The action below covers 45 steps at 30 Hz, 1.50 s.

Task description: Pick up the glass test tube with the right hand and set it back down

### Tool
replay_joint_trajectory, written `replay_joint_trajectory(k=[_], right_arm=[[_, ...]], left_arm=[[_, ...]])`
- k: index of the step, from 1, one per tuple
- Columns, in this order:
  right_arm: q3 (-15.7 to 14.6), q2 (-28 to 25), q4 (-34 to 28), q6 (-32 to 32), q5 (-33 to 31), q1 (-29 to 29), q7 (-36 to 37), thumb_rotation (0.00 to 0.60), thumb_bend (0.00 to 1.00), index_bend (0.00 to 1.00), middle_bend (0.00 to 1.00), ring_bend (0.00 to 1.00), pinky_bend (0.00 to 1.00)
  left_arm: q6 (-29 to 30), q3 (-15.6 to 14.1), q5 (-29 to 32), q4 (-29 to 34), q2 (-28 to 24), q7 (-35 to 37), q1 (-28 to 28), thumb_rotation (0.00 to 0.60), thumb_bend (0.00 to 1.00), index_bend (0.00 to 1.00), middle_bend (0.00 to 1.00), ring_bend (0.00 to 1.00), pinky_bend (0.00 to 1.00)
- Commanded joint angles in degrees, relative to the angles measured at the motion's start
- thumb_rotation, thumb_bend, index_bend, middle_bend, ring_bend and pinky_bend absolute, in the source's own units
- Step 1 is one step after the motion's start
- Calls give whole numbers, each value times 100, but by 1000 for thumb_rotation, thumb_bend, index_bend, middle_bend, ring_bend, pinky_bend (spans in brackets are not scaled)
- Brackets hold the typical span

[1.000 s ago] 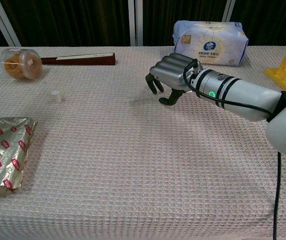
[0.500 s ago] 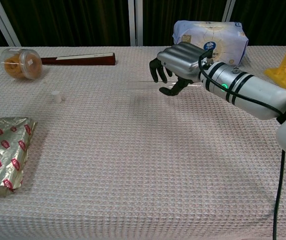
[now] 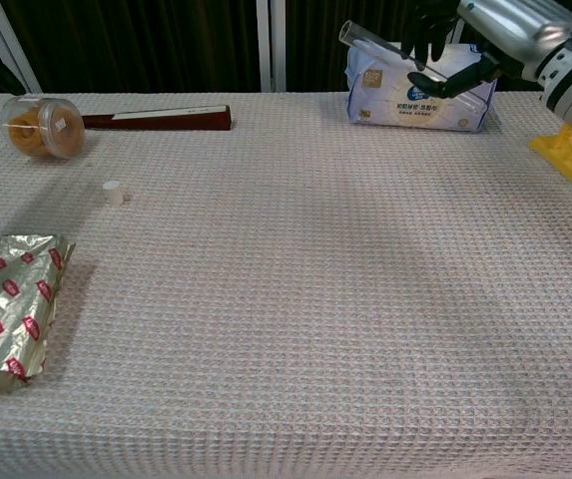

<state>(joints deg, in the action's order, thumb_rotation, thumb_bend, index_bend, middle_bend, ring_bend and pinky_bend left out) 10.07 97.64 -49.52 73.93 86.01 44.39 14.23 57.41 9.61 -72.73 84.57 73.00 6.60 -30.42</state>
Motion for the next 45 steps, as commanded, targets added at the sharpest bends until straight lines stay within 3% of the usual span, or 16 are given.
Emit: replay_joint_trajectory(k=[1,7,10,16,23,31,45], right_arm=[[138,-306,-393,198,-86,-184,42,600,546,720,641,459,353],[145,-494,-716,215,-95,-279,-115,600,547,721,641,459,357],[133,-446,-684,189,-89,-286,-140,600,547,721,641,460,360],[115,-337,-555,139,-57,-275,-88,600,546,725,641,460,360],[112,-251,-435,85,-31,-250,-27,600,547,727,643,460,360],[117,-181,-302,51,-28,-248,60,600,547,730,644,460,360],[136,-121,-232,40,-19,-239,91,600,547,737,646,461,360]], left_arm=[[-375,74,241,-377,378,-396,-344,600,188,292,217,113,138],[-901,113,620,-919,1034,-896,-791,600,219,314,217,113,138],[-1137,114,736,-1195,1317,-1013,-982,600,278,328,212,113,138],[-1255,144,1036,-1574,1727,-1384,-1186,596,285,360,208,112,139],[-1248,174,1276,-1602,1838,-1520,-1222,574,298,422,208,112,139],[-1317,145,1407,-1491,1691,-1516,-1195,482,358,430,208,112,139],[-1281,44,1330,-1578,1711,-1546,-1216,476,363,434,208,112,139]])
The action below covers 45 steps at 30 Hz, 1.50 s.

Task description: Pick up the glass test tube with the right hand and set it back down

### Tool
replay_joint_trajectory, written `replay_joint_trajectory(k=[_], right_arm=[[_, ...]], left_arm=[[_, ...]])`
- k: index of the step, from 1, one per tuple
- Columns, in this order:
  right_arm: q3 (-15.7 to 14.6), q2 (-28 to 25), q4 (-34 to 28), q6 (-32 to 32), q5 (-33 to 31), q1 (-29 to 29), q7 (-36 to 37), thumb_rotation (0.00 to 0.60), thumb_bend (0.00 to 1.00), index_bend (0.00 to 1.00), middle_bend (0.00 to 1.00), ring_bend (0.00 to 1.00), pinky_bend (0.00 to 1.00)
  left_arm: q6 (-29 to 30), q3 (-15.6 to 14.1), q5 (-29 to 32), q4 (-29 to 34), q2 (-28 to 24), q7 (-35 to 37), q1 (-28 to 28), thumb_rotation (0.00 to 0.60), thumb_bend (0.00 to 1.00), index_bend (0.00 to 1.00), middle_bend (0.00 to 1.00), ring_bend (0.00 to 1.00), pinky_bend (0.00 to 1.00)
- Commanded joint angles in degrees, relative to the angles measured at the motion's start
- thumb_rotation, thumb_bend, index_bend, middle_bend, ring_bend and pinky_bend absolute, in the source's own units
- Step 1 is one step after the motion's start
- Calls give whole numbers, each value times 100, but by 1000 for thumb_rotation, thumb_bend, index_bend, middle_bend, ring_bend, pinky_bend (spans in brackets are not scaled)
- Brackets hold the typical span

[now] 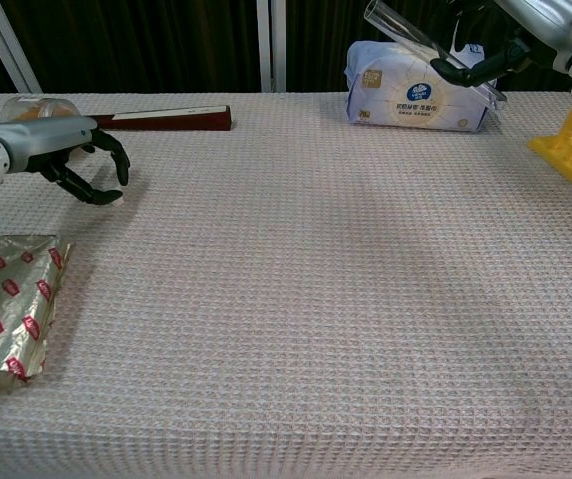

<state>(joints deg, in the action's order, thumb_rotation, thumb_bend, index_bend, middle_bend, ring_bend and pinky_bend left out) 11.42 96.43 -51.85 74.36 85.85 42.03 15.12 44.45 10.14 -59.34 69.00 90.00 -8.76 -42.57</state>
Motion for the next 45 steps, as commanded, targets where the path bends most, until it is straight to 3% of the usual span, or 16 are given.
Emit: replay_joint_trajectory(k=[1,5,10,24,33,39,45], right_arm=[[0,1,2,-6,-4,-5,1,600,546,737,646,462,360],[1,10,9,-17,-8,-8,-1,600,547,739,649,462,360],[0,30,28,-47,-16,-7,-1,600,547,740,650,462,360],[11,57,95,-77,-36,-12,12,600,546,748,651,464,360],[0,61,104,-118,-47,-22,21,600,547,753,653,464,360],[-91,57,-11,-263,-35,-37,94,600,547,767,660,472,360],[-228,209,-138,-518,43,42,299,600,547,789,666,480,360]], left_arm=[[22,-12,-11,-32,12,-11,1,477,363,435,208,112,140],[51,-9,-25,-44,13,13,8,489,362,436,208,112,141],[47,-26,-61,-83,38,37,4,596,361,437,208,112,142],[-25,5,-3,-69,25,160,4,600,376,458,208,112,142],[111,36,-42,-164,103,207,29,600,454,542,239,112,154],[551,193,-244,130,-1,690,240,600,480,563,256,122,159],[1505,454,-822,880,-270,1700,651,600,481,564,281,153,184]])
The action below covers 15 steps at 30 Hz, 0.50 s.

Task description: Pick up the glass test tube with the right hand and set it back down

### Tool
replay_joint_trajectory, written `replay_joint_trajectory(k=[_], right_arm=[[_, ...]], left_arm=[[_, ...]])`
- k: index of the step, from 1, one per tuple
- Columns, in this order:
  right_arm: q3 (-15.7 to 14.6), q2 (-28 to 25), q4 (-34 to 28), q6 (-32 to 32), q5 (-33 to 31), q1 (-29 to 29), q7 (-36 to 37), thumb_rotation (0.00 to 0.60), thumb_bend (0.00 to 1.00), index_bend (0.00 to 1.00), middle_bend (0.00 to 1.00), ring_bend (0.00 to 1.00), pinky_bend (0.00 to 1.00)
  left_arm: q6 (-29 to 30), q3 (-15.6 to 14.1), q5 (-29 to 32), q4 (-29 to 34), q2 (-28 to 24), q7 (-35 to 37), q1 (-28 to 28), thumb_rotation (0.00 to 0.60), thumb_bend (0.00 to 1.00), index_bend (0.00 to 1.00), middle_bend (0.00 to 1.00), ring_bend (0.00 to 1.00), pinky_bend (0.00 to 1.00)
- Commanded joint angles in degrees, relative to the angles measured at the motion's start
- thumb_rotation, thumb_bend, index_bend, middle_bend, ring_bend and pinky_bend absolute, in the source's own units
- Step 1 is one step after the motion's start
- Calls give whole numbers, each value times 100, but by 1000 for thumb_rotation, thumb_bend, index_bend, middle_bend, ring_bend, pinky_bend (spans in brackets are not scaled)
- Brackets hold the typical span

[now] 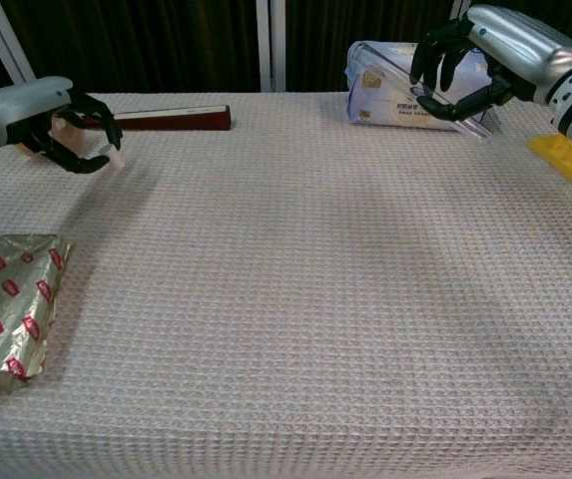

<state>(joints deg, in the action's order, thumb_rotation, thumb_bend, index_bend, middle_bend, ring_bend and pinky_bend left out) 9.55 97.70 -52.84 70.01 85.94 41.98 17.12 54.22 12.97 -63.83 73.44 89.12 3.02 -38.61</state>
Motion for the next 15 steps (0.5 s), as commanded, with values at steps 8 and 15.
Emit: replay_joint_trajectory(k=[8,15], right_arm=[[37,450,-36,-318,78,323,881,600,576,814,681,497,363],[102,783,115,-218,199,520,1268,600,584,827,688,507,368]], left_arm=[[1338,357,-1122,1551,-658,1034,469,600,482,568,282,153,184],[1404,423,-1289,2070,-766,686,338,600,481,568,281,153,183]])
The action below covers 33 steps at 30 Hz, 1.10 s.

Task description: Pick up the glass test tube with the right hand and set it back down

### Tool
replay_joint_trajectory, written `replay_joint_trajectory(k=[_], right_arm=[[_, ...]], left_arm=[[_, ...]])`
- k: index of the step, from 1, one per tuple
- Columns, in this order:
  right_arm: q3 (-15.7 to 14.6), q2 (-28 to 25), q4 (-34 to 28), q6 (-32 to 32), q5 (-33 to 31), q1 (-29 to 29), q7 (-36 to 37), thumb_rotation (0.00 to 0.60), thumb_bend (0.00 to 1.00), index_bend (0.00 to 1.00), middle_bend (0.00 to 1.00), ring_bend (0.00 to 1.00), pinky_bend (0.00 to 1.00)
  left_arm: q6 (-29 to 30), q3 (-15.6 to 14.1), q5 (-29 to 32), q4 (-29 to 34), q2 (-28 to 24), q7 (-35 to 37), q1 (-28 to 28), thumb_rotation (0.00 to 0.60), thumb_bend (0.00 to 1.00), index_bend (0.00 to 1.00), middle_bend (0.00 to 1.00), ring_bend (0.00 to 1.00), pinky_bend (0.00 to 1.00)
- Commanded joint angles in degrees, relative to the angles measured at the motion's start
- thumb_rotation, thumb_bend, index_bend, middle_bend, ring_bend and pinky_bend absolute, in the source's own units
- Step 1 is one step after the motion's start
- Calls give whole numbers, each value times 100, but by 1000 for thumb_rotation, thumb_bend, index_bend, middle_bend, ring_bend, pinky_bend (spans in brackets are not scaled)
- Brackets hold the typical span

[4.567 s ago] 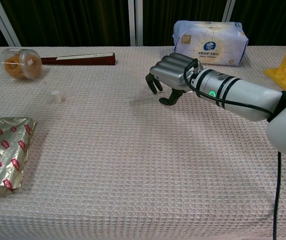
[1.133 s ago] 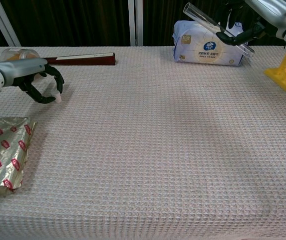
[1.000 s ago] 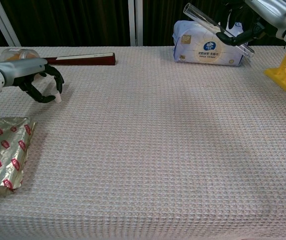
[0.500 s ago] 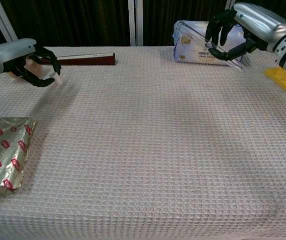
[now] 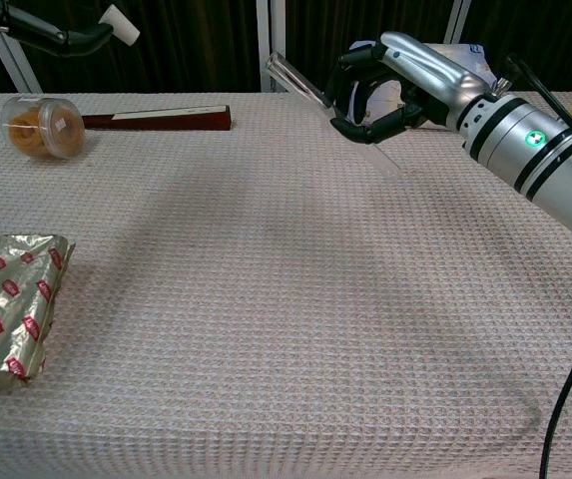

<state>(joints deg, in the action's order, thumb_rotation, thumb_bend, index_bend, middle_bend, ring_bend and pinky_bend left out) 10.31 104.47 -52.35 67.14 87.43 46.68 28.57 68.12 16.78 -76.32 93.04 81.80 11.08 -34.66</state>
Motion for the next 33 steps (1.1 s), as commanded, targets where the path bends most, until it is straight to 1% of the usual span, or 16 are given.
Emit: replay_joint_trajectory(k=[1,8,14,22,33], right_arm=[[27,169,117,123,80,67,202,600,585,828,688,507,370],[13,502,560,367,177,113,566,600,590,831,688,508,374],[45,694,791,315,191,272,674,600,591,833,688,508,374],[133,820,907,178,144,493,656,600,591,838,690,508,374],[172,876,918,144,99,612,637,600,590,842,691,508,375]], left_arm=[[-10,60,-6,142,-22,-151,-86,600,481,568,281,153,183],[-226,135,233,235,-45,39,-173,600,482,568,280,152,182],[-271,131,245,245,-39,186,-200,600,482,568,279,151,181],[-263,67,144,216,-21,73,-258,600,482,569,278,151,179],[-197,14,100,262,-24,-174,-293,600,482,578,279,145,178]])
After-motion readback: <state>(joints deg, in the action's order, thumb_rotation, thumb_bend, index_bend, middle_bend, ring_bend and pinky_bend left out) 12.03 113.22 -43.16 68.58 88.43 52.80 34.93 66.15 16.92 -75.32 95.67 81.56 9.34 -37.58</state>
